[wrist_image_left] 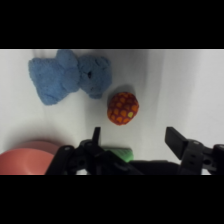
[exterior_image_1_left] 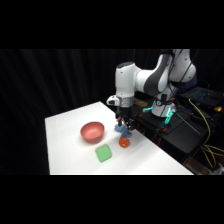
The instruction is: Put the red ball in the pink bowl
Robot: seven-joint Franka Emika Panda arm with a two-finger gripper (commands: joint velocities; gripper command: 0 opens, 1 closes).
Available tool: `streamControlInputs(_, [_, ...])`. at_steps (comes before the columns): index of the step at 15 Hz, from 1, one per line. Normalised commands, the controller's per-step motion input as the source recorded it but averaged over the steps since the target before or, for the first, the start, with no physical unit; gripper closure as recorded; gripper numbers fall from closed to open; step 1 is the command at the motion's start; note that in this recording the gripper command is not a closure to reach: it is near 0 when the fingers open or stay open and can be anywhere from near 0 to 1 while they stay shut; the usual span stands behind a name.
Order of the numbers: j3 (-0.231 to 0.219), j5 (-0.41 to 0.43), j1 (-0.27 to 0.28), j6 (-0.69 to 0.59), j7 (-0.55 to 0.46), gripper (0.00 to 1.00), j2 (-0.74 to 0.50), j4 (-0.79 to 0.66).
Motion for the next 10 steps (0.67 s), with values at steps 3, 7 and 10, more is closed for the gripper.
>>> streamControlInputs(3, [0.044,0.111,0.024,0.42,-0.01,0.0,0.26,-0.03])
streamControlInputs(7, [0.038,0.078,-0.003,0.37,0.03,0.0,0.3,0.04])
streamControlInputs(10, [0.063,0.063,0.006,0.25,0.08,1.0,0.24,0.08])
